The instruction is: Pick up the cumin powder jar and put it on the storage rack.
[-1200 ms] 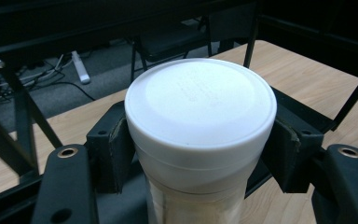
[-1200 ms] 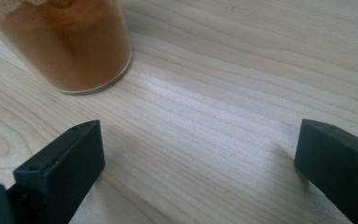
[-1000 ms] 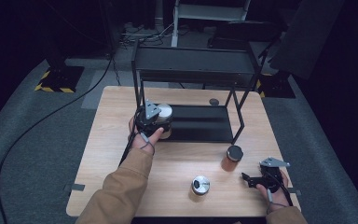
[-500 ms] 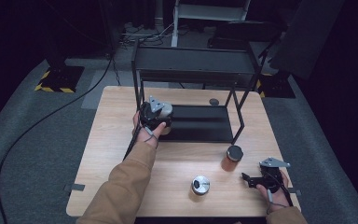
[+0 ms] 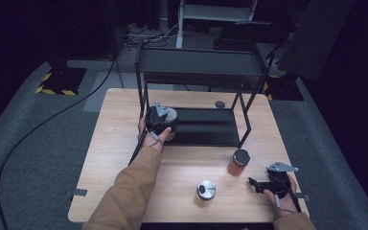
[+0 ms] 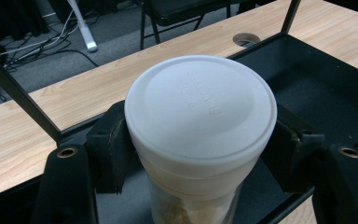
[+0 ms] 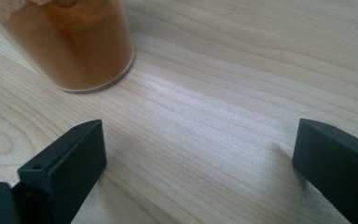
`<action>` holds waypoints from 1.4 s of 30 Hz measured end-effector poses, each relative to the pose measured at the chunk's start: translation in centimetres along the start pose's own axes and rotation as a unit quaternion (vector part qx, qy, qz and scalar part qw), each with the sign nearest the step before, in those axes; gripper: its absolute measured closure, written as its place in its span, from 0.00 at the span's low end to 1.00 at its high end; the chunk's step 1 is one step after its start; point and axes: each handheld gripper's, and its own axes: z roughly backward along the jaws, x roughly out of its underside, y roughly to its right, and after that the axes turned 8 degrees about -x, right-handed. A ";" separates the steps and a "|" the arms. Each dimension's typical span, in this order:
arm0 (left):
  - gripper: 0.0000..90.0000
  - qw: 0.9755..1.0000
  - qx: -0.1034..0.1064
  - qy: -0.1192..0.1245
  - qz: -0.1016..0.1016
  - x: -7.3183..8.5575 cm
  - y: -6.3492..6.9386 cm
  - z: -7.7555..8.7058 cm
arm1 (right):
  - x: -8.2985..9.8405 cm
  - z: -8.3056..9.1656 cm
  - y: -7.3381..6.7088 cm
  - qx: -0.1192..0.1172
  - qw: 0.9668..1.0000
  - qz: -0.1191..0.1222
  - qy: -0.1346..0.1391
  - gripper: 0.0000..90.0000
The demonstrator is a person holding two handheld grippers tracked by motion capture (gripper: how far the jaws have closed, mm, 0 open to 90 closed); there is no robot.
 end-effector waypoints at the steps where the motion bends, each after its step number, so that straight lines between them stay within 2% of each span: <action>1: 0.36 1.000 0.000 0.000 0.000 0.0 0.0 0.0 | 0.0 0.0 0.0 0.000 1.000 0.000 0.000 0.03; 4: 0.35 1.000 -0.002 -0.007 0.000 -0.1 -0.1 0.0 | 0.0 0.0 0.0 0.000 1.000 0.000 0.000 0.03; 6: 0.25 1.000 -0.005 -0.009 0.005 -0.2 -0.1 0.2 | 0.0 0.0 0.0 0.000 1.000 0.000 0.000 0.03; 11: 0.17 1.000 0.000 0.017 0.007 0.2 -0.2 1.8 | -0.1 0.0 0.3 -0.005 1.000 0.004 -0.002 0.03; 13: 0.15 1.000 0.004 0.024 0.001 0.3 -0.3 2.7 | -0.2 0.0 0.4 -0.007 1.000 0.005 -0.003 0.03; 21: 0.12 0.999 0.010 0.046 -0.002 1.1 -0.8 6.5 | -0.4 -0.2 0.5 -0.009 1.000 0.006 -0.004 0.02; 31: 0.11 0.999 0.006 0.049 -0.008 3.3 -1.6 11.1 | -1.0 -0.8 0.8 -0.015 1.000 0.013 -0.005 0.02; 42: 0.11 0.999 0.006 0.049 -0.012 5.6 -1.7 14.4 | -1.1 -0.9 0.9 -0.017 1.000 0.014 -0.005 0.02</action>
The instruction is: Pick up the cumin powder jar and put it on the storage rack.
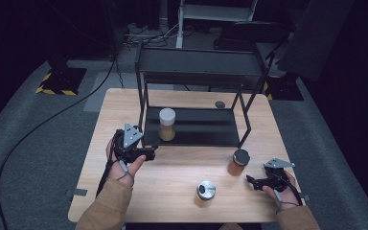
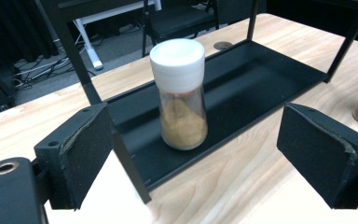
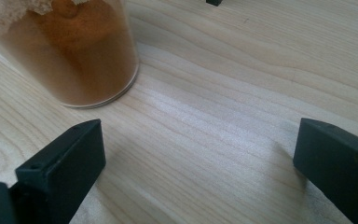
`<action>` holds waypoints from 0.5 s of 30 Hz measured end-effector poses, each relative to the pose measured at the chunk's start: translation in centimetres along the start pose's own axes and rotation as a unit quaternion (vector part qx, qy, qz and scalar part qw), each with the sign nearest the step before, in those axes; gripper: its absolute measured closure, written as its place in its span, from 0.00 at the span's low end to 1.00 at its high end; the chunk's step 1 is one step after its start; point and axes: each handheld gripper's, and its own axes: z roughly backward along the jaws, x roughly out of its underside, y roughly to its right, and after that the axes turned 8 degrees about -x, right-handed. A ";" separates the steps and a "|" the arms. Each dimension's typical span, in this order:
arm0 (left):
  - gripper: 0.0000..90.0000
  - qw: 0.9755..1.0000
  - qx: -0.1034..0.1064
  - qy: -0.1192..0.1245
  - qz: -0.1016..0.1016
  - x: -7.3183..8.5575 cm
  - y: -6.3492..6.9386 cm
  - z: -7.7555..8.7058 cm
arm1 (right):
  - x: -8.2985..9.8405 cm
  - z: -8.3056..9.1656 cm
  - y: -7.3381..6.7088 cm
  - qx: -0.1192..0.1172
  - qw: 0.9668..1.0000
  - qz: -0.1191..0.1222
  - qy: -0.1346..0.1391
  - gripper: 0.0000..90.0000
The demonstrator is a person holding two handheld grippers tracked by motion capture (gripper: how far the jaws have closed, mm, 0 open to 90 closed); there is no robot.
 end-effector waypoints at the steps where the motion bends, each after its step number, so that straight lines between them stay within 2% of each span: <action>1: 0.11 1.000 0.000 -0.002 0.000 0.2 0.0 0.2 | 0.0 0.0 0.0 0.000 1.000 0.001 0.000 0.02; 8: 0.09 1.000 -0.015 -0.017 -0.006 2.0 0.1 1.3 | 0.0 0.0 0.0 0.000 1.000 0.000 0.000 0.02; 15: 0.08 0.999 -0.027 -0.033 -0.005 4.3 0.2 1.3 | 0.0 0.0 0.0 0.000 1.000 0.001 0.000 0.02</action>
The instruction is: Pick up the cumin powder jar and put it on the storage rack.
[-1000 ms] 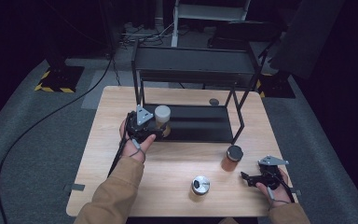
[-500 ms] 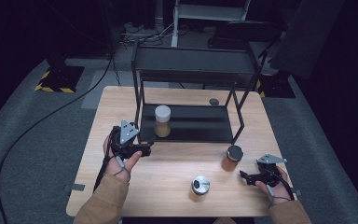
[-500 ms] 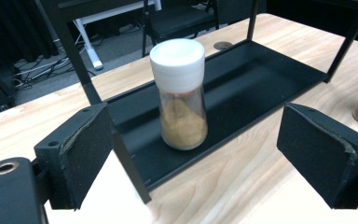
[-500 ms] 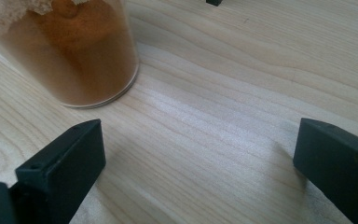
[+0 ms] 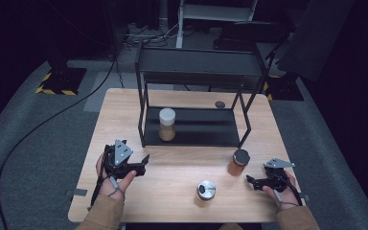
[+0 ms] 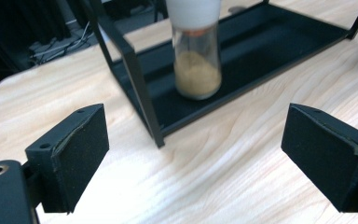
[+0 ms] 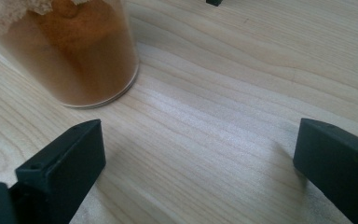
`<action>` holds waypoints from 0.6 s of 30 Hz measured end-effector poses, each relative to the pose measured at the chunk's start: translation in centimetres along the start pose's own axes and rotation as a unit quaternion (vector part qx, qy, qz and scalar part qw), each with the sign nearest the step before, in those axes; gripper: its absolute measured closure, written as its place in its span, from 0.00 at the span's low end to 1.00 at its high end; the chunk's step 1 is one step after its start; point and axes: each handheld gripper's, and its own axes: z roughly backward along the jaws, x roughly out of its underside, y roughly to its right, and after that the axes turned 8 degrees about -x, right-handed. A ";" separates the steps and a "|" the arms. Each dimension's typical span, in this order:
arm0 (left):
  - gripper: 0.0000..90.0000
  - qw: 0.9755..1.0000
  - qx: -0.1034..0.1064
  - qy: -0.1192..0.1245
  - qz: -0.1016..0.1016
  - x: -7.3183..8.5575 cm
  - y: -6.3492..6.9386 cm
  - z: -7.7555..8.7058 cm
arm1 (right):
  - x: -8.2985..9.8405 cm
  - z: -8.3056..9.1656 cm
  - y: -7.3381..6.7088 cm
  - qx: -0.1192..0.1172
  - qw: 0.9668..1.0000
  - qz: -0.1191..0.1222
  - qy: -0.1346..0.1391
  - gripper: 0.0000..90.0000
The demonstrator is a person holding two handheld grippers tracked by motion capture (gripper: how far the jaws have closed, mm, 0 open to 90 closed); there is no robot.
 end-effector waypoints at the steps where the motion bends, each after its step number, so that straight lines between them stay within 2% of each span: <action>1: 0.08 1.000 0.002 -0.004 0.004 0.3 -0.1 -0.1 | 0.0 0.0 0.0 0.000 1.000 0.000 0.000 0.02; 12: 0.08 0.999 -0.006 -0.040 0.018 2.4 -0.4 -1.0 | 0.0 0.0 0.0 0.000 1.000 0.000 0.000 0.02; 18: 0.07 0.998 -0.013 -0.065 0.007 3.2 -0.1 -1.7 | 0.0 0.0 0.0 0.000 1.000 0.000 0.000 0.02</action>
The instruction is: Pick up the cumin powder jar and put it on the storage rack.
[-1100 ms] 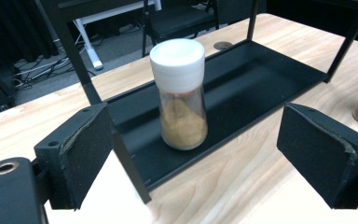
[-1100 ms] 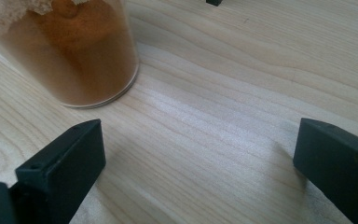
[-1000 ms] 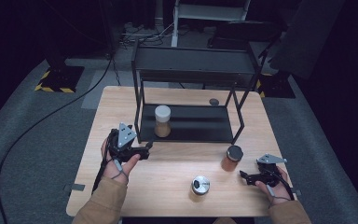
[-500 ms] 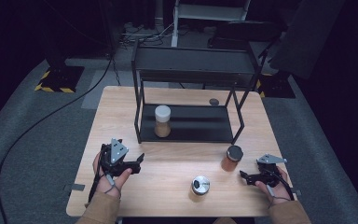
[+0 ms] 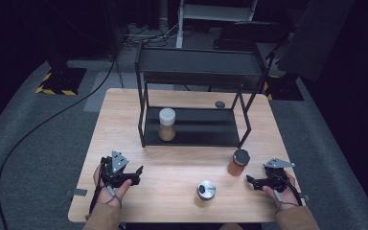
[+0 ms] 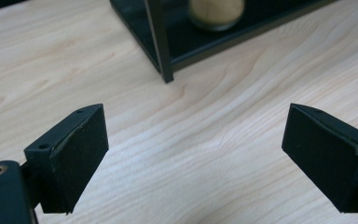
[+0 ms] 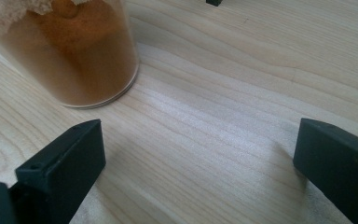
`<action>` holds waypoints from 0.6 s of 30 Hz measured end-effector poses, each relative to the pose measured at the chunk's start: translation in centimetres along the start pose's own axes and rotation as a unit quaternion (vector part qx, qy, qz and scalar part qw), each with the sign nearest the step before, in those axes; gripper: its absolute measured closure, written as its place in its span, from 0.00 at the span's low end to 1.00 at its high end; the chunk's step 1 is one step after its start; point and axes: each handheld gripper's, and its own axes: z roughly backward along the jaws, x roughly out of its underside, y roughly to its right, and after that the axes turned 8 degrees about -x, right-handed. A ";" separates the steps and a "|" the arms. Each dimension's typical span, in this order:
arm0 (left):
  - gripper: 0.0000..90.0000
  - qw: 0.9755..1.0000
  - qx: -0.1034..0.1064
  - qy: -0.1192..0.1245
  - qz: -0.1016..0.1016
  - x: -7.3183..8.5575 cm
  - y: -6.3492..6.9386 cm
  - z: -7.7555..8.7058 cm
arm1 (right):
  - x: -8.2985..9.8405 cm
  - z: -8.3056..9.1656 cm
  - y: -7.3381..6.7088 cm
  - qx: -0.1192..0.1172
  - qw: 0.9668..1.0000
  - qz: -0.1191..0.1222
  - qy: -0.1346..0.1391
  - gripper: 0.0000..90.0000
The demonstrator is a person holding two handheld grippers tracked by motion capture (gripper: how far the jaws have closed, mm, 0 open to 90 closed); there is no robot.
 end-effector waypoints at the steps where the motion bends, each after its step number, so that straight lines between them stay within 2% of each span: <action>1: 0.07 1.000 -0.001 -0.004 -0.004 0.1 0.0 -0.1 | 0.0 0.0 0.0 0.000 1.000 0.000 0.000 0.02; 18: 0.07 0.999 0.002 -0.052 0.010 1.2 -0.4 -1.7 | 0.0 0.0 0.0 0.000 1.000 0.000 0.000 0.02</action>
